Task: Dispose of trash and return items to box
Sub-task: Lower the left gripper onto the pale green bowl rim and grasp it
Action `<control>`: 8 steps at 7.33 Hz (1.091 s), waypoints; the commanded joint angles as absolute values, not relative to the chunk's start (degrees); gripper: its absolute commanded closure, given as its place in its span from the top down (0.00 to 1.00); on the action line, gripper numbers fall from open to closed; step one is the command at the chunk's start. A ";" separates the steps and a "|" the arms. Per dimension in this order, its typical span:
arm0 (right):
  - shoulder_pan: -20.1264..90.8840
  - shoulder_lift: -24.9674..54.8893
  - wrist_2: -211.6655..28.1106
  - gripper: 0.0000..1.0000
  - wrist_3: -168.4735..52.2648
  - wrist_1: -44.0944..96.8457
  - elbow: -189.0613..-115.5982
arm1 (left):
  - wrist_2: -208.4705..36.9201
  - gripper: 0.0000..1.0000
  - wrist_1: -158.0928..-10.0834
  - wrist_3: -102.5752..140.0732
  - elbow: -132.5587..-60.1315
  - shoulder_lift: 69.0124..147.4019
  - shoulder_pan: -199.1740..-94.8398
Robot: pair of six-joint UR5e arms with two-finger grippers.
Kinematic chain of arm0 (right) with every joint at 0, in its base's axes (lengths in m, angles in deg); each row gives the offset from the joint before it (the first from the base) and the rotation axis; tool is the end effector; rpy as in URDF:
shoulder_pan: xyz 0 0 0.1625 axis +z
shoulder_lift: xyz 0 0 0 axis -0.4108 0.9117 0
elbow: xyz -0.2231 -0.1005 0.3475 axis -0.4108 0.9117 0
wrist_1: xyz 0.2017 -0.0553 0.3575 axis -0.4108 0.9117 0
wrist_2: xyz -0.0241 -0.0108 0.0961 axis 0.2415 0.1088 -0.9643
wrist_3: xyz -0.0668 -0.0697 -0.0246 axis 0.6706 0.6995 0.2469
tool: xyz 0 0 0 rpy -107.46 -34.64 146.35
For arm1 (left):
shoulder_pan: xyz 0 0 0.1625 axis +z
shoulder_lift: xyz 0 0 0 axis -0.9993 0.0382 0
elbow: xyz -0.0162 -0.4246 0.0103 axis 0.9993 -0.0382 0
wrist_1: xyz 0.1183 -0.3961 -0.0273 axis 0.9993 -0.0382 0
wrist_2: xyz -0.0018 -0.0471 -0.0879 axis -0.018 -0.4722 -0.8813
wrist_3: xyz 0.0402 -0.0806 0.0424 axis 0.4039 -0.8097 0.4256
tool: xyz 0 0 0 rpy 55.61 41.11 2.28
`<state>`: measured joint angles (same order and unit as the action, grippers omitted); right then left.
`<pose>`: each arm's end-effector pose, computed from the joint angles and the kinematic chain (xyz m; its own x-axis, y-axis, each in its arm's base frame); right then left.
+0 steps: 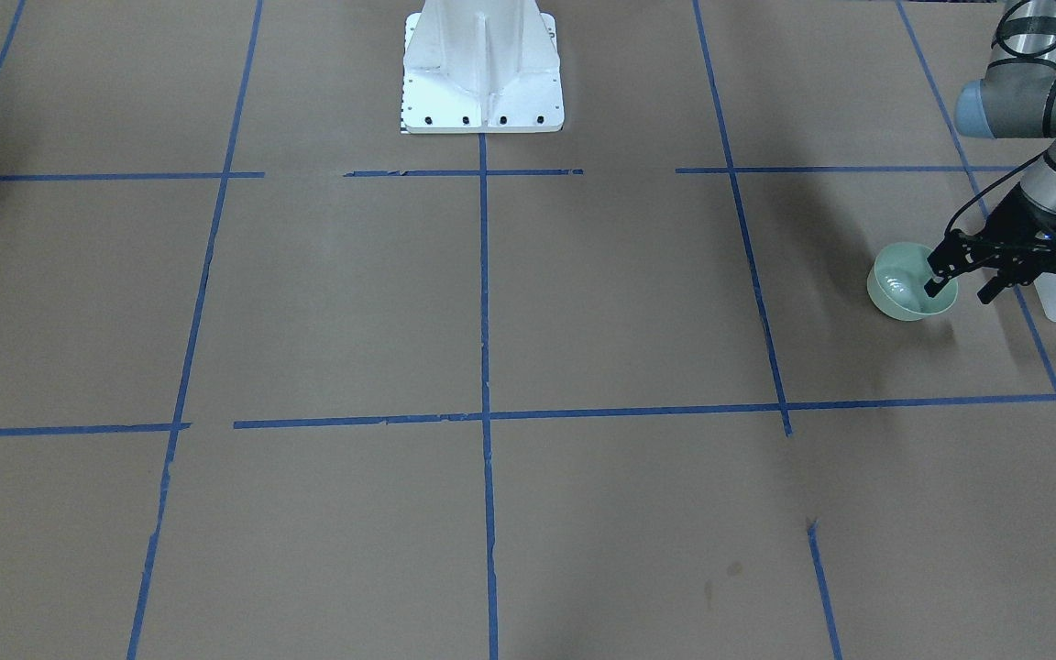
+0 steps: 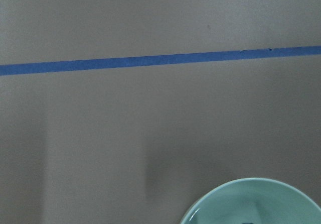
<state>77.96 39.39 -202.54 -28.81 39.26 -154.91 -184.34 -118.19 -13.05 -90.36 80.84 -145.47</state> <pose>0.1606 -0.4382 0.6468 0.7390 -0.0859 0.6682 -0.0492 0.9823 0.1807 0.1734 -0.4298 0.6549 0.6284 0.1199 -0.7686 0.1387 0.9549 0.2624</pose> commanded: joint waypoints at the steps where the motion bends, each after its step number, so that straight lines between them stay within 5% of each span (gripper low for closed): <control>1: 75.17 39.29 -203.14 1.00 -32.26 45.41 -160.65 | -184.04 0.19 -118.45 -12.93 -89.84 80.97 -144.51; 3: 71.83 39.72 -203.32 1.00 -39.12 45.43 -164.35 | -184.39 0.00 -118.45 -12.84 -89.84 80.62 -143.62; 8: 64.61 40.34 -203.32 1.00 -42.64 44.82 -167.70 | -202.12 0.00 -117.57 -10.66 -98.71 75.69 -150.88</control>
